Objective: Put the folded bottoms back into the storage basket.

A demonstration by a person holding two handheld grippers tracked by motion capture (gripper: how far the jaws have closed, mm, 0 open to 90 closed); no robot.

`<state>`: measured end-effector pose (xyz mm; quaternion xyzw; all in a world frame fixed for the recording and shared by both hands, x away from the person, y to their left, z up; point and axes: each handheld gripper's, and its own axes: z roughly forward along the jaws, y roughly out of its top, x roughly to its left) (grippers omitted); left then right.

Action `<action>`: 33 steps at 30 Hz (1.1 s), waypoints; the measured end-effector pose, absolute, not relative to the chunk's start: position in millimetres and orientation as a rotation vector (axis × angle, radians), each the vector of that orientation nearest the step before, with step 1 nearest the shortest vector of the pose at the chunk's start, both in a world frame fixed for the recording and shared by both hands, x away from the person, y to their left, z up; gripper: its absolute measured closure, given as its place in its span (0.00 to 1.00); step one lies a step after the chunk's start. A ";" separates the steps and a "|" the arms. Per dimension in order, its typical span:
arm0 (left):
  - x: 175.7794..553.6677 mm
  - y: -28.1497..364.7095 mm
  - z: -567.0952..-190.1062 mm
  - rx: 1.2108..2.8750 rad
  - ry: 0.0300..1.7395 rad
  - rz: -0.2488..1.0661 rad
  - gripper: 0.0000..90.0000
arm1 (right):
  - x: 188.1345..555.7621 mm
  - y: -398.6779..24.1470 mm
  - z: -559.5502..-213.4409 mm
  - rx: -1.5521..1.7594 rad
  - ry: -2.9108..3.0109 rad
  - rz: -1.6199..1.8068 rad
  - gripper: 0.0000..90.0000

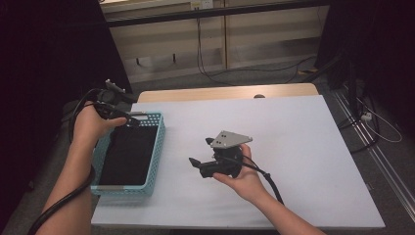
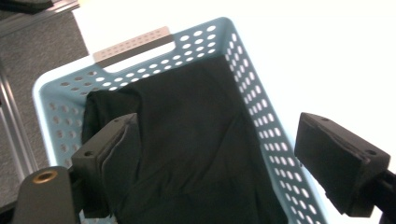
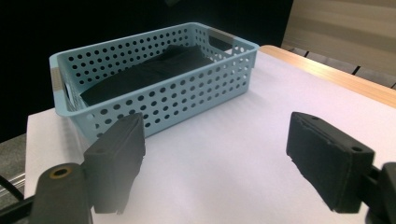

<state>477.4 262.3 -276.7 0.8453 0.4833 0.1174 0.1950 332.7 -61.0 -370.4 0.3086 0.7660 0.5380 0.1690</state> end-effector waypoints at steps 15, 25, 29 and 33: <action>464.9 234.4 -287.7 2.370 1.256 0.286 0.16 | 326.2 -87.1 -379.7 0.899 2.204 1.480 0.20; 459.3 218.3 -292.3 2.366 1.213 0.260 0.15 | 320.4 -108.0 -386.2 0.921 2.205 1.454 0.19; 456.7 210.4 -294.0 2.370 1.189 0.252 0.15 | 317.9 -116.6 -390.2 0.939 2.207 1.439 0.19; 454.0 203.1 -296.2 2.371 1.167 0.251 0.15 | 316.3 -126.8 -392.3 0.965 2.193 1.440 0.19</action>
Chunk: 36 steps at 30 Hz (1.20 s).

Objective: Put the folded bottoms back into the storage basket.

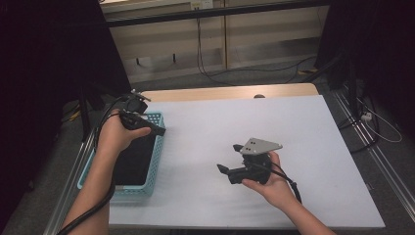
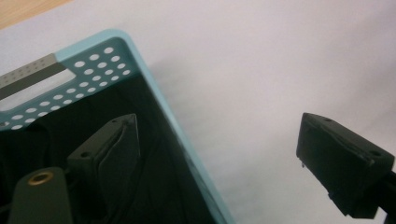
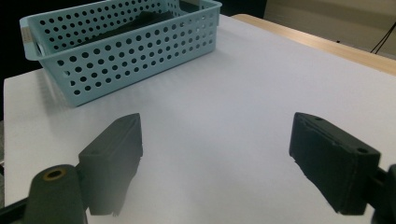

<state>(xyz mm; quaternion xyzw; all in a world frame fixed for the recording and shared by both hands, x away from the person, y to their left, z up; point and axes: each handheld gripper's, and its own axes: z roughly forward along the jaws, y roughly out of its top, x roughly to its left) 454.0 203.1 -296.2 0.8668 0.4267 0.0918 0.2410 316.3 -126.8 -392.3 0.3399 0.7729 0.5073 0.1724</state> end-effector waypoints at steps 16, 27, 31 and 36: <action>434.5 175.2 -316.5 2.364 1.051 0.198 0.14 | 303.3 -169.6 -406.7 1.050 2.173 1.398 0.19; 418.6 160.2 -329.3 2.371 0.957 0.176 0.14 | 297.8 -185.7 -415.4 1.061 2.192 1.372 0.19; 414.5 157.7 -339.7 2.363 0.946 0.151 0.14 | 295.9 -192.0 -417.3 1.069 2.198 1.359 0.18; 409.4 155.5 -348.7 2.366 0.930 0.129 0.14 | 293.1 -199.2 -418.3 1.073 2.194 1.353 0.18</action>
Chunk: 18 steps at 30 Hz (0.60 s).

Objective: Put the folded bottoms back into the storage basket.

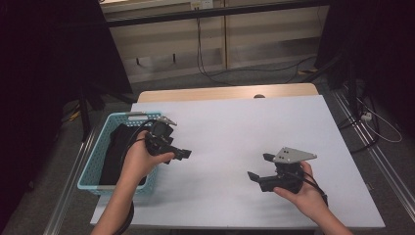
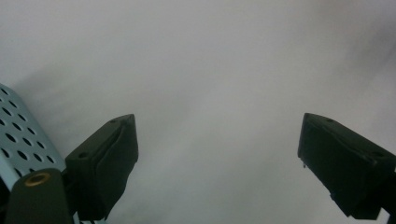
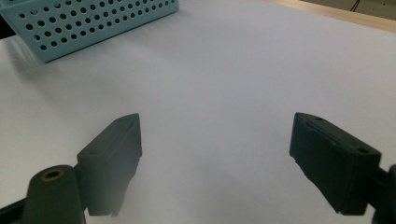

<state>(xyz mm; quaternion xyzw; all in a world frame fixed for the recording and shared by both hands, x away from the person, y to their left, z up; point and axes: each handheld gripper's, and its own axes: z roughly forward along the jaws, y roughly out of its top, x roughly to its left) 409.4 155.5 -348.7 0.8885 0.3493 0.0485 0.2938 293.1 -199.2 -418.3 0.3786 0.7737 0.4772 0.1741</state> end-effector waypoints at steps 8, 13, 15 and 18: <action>401.9 155.3 -357.2 2.349 0.915 0.126 0.14 | 290.0 -208.7 -422.7 1.086 2.205 1.328 0.18; 395.5 153.9 -365.8 2.336 0.905 0.105 0.14 | 287.8 -213.0 -424.5 1.083 2.215 1.313 0.18; 393.5 153.8 -369.0 2.342 0.897 0.099 0.14 | 286.8 -215.0 -425.4 1.083 2.221 1.306 0.18; 390.3 153.1 -374.6 2.339 0.898 0.088 0.14 | 284.8 -217.9 -426.4 1.083 2.225 1.304 0.18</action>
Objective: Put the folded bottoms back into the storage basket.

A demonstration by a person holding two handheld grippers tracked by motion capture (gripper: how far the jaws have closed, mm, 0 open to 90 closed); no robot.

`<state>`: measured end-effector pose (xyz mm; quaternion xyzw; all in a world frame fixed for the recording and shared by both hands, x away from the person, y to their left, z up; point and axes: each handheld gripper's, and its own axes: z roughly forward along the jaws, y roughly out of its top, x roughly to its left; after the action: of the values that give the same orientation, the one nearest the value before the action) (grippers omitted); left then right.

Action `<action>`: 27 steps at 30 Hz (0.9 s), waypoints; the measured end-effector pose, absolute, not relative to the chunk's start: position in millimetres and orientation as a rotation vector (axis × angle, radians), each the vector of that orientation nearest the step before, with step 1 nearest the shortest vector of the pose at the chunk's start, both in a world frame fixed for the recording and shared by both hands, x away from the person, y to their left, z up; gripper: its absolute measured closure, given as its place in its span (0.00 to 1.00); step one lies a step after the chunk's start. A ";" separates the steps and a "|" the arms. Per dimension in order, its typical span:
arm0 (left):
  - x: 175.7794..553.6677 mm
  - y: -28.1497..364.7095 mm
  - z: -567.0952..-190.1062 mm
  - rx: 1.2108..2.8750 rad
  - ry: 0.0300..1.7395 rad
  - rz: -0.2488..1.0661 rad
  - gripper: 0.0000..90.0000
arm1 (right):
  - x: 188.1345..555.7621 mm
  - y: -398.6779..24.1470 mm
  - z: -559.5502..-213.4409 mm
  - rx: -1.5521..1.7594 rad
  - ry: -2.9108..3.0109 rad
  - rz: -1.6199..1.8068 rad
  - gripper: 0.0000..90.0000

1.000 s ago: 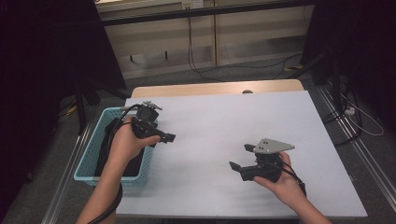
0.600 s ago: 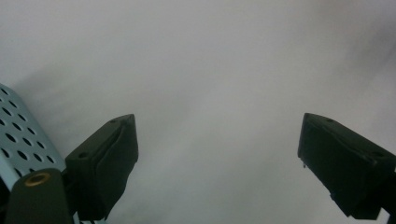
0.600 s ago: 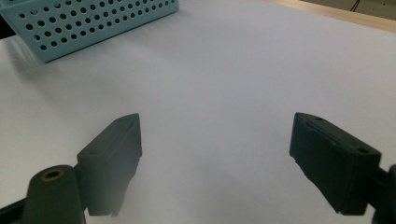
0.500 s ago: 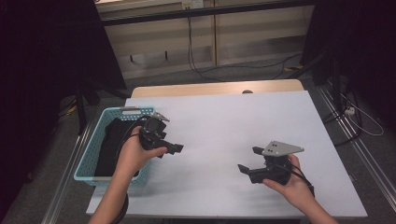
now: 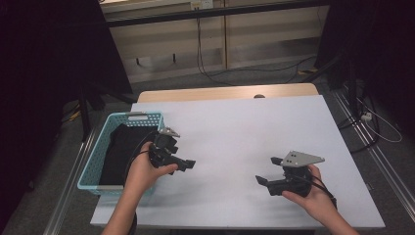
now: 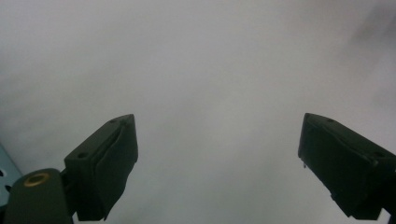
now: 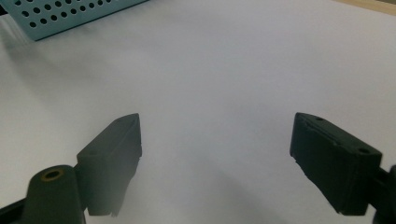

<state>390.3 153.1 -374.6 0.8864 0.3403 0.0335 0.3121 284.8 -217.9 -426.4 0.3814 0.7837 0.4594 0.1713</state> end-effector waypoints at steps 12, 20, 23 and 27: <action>379.3 153.8 -386.8 2.321 0.883 0.078 0.13 | 279.4 -231.2 -431.3 1.100 2.239 1.282 0.18; 374.0 155.4 -395.1 2.297 0.881 0.071 0.13 | 277.6 -237.8 -432.0 1.107 2.245 1.271 0.18; 372.5 155.7 -398.2 2.297 0.880 0.068 0.13 | 276.9 -240.2 -432.6 1.110 2.247 1.264 0.18; 370.2 156.4 -401.0 2.284 0.875 0.061 0.13 | 274.9 -242.2 -433.6 1.106 2.263 1.254 0.17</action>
<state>370.2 156.4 -401.0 0.8778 0.3364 0.0235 0.3404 274.9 -242.2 -433.6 0.3878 0.7936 0.4396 0.1632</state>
